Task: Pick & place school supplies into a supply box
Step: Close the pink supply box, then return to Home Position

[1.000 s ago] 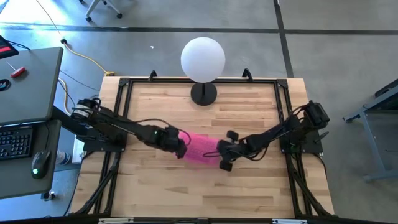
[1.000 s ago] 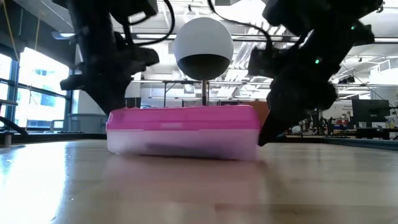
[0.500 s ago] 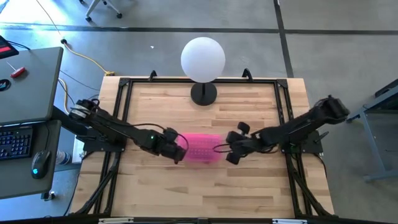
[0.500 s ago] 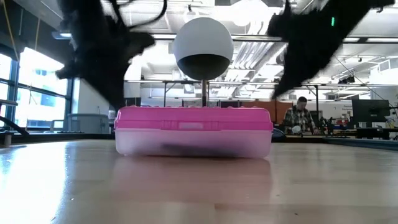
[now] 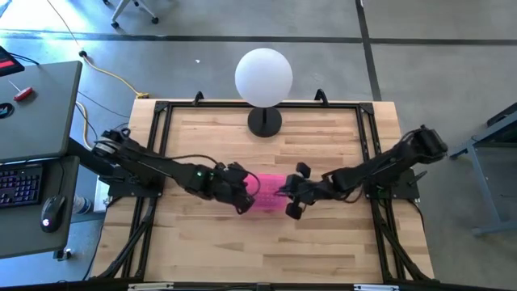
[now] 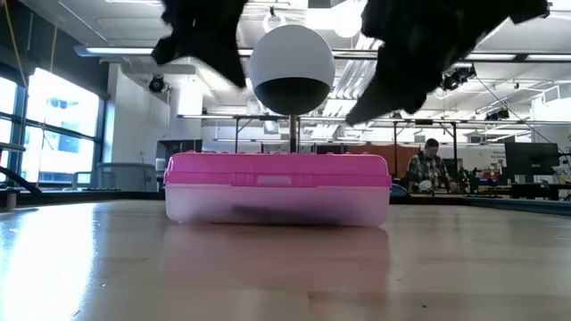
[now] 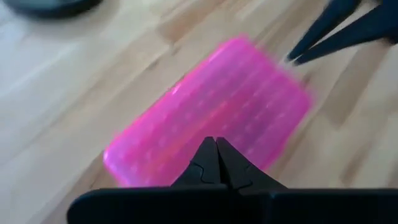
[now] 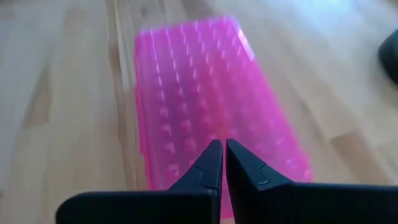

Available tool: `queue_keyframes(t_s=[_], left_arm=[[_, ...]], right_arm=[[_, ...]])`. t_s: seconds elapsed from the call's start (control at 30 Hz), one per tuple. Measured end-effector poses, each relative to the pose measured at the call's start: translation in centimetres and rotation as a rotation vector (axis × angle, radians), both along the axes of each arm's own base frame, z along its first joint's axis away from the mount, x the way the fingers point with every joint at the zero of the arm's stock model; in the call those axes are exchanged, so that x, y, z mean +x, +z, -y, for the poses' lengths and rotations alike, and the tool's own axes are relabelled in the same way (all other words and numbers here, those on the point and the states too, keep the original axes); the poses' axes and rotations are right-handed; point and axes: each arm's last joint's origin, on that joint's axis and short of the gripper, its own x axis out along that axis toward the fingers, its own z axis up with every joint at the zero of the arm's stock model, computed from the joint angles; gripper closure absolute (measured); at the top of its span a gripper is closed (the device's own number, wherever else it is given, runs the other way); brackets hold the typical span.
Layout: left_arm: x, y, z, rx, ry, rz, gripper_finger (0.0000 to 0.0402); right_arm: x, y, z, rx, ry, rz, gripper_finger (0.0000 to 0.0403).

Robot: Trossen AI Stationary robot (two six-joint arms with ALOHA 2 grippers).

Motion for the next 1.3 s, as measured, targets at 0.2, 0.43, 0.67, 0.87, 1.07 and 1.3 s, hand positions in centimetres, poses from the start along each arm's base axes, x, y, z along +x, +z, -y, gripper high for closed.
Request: queue_keyframes(t_s=[0.2, 0.43, 0.67, 0.87, 1.07, 1.3], left_arm=[[0.7, -5.2, 0.3, -0.067, 0.052, -0.095, 0.0381], [1.6, -7.8, 0.8, -0.123, 0.064, -0.167, 0.0392], [1.7, -4.3, 0.7, -0.054, 0.022, -0.138, 0.0380], [0.2, 3.5, 0.6, 0.139, -0.081, -0.094, 0.0390], [-5.3, 10.8, 1.0, 0.359, -0.135, -0.068, 0.0355], [-14.2, 12.5, 0.1, 0.384, -0.222, -0.112, 0.0348]], right_arm=[[1.1, -3.4, -0.6, 0.044, -0.040, -0.081, 0.0403], [1.1, -3.9, -0.5, 0.042, -0.055, -0.108, 0.0403], [0.1, -0.3, 0.0, -0.001, 0.020, -0.011, 0.0403], [-3.9, 6.6, 1.0, -0.067, 0.081, 0.173, 0.0403], [-10.6, 11.1, 2.4, -0.194, 0.091, 0.247, 0.0403], [-16.3, 10.4, 3.6, -0.179, 0.100, 0.260, 0.0403]])
